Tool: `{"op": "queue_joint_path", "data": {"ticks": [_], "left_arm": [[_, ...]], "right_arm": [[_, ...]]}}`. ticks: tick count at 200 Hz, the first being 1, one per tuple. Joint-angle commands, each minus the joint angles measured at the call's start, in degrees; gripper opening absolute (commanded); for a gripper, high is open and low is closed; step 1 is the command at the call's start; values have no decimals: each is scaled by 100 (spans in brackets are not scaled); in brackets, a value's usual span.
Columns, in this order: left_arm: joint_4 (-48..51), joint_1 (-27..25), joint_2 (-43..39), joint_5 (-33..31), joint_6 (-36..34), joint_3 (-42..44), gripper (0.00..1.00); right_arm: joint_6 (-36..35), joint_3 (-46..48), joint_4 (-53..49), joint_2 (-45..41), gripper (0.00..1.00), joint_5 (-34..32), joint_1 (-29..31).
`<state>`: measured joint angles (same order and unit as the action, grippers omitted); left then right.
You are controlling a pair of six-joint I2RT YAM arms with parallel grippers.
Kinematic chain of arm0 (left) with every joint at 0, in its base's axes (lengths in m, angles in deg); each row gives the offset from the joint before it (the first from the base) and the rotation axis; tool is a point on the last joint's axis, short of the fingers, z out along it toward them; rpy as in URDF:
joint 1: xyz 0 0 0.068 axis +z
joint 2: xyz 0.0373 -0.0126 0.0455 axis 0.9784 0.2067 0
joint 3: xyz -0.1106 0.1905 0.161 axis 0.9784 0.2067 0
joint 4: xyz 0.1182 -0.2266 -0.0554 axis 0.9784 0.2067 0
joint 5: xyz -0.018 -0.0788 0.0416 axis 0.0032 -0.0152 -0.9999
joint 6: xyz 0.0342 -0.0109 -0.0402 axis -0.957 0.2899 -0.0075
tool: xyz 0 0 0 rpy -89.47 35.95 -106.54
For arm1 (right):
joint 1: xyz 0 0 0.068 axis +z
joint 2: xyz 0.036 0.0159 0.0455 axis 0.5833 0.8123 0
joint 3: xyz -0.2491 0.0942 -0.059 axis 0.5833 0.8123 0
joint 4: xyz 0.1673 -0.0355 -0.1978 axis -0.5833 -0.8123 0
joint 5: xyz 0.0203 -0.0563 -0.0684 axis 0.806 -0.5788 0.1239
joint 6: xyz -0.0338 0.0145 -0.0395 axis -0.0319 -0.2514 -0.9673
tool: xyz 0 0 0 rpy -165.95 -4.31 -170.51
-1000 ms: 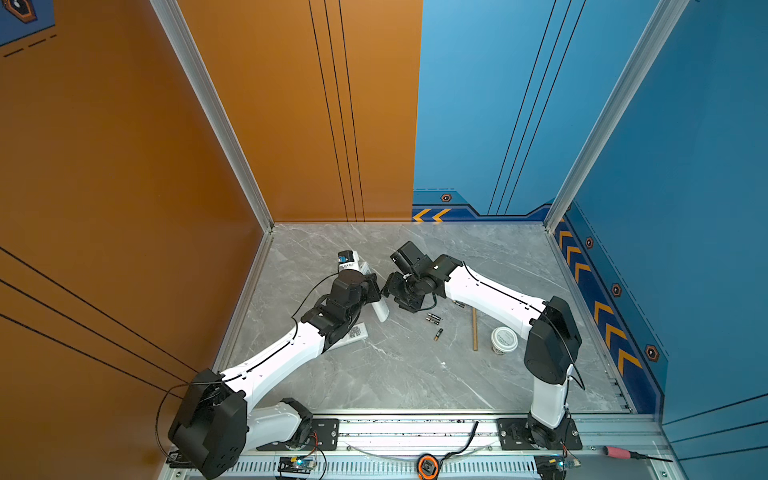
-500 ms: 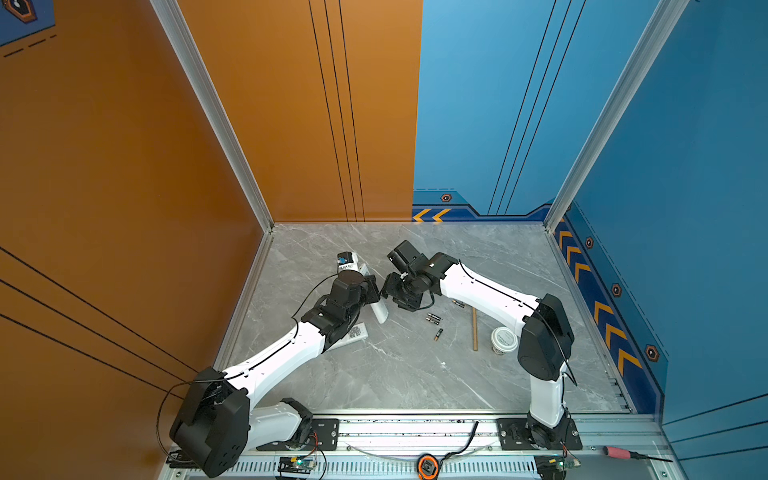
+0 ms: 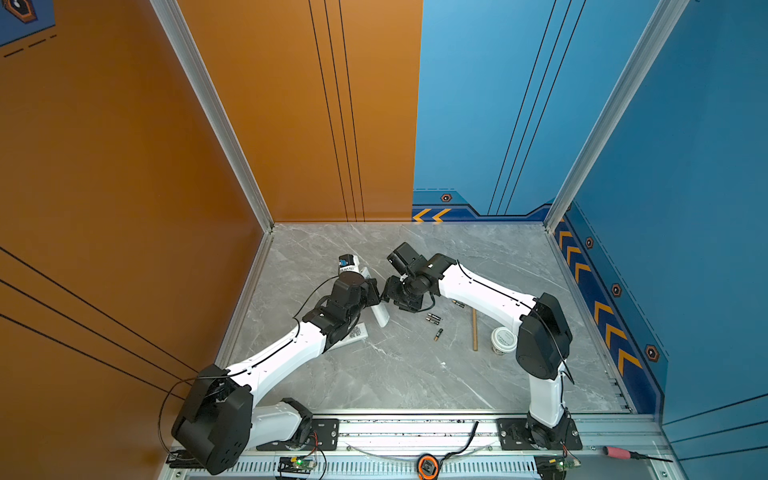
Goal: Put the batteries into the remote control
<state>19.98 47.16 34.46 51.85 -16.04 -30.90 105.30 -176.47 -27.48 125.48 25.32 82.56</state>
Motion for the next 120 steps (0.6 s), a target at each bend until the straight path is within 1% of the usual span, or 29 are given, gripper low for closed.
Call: {"op": "queue_joint_path", "data": {"ticks": [1,31,62,120], "left_arm": [[-831,-34,-107,43,-78,-102,0],[-732,-63,-64,-79,-242,-11,0],[-715,-89,-1,-125,-301,48,0],[-858,-151,422,18,-256,36,0]], "right_arm": [[-432,396,-867,26,61,-61,16],[-495,598,-948,-222,59,-269,-71],[-464,586,-957,-453,58,-447,-169],[-526,579,-783,-483,60,-426,-198]]}}
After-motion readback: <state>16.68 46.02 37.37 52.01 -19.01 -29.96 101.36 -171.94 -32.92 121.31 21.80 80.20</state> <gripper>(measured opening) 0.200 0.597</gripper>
